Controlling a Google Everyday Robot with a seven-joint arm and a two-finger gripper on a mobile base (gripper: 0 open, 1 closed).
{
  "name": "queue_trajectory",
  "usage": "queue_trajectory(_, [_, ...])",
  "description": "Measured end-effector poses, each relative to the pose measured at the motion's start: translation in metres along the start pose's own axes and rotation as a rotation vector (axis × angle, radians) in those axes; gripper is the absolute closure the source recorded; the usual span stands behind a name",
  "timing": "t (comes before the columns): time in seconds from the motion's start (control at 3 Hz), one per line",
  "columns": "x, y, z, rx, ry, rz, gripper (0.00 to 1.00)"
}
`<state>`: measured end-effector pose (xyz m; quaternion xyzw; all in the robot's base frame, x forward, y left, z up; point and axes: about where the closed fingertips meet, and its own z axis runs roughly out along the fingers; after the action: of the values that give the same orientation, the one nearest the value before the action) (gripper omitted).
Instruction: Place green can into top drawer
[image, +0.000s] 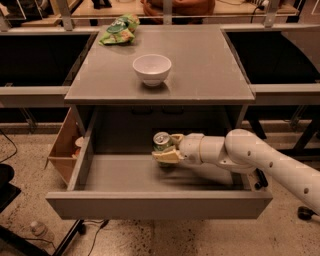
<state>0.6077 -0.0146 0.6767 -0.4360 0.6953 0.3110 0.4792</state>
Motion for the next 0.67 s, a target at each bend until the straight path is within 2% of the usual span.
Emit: queue_trajectory(0.67, [-0.0001, 0.0001, 0.0003, 0.0, 0.0, 0.0, 0.42])
